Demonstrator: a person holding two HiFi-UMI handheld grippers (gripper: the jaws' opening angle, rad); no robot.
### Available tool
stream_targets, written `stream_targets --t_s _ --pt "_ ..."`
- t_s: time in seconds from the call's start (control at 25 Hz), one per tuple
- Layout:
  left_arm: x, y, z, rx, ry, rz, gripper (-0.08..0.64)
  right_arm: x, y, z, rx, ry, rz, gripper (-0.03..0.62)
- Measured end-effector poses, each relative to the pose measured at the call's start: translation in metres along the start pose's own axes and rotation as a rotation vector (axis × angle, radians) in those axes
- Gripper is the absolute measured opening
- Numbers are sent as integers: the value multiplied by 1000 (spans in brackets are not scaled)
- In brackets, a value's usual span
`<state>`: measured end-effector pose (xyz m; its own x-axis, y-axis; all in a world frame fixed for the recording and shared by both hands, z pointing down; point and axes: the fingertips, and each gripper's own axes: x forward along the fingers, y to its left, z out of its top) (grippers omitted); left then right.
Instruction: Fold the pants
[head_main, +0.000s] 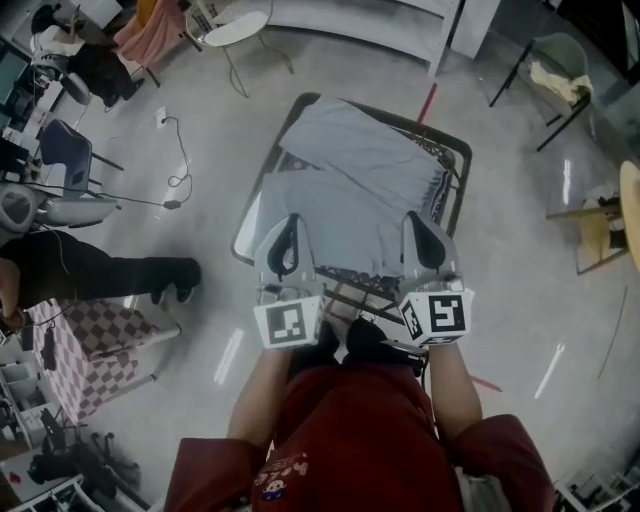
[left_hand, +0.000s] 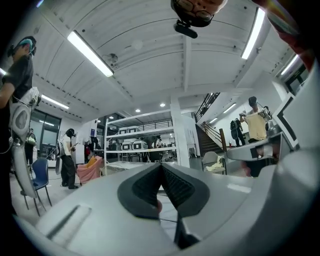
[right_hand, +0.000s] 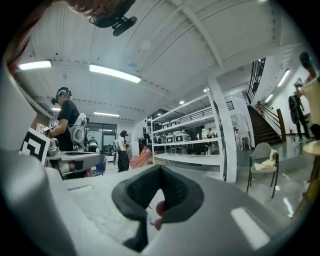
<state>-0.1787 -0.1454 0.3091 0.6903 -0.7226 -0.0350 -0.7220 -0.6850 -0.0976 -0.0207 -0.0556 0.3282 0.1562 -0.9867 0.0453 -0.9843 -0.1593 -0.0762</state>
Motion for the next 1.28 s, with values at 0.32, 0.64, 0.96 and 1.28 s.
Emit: stream_targets --t_s 0.32,0.64,0.96,1.28 --pt "23 9 -34 -12 24 -113 8 16 -4 -24 -30 61 -105 -2" --pt "23 17 -82 246 101 -268 9 15 6 -70 -115 203 -66 -2" --pt "-13 40 -179 364 400 -393 118 3 20 -144 -255 443 63 67" --pt "-43 66 -274 576 666 -569 201 -19 12 -226 -458 729 205 132"
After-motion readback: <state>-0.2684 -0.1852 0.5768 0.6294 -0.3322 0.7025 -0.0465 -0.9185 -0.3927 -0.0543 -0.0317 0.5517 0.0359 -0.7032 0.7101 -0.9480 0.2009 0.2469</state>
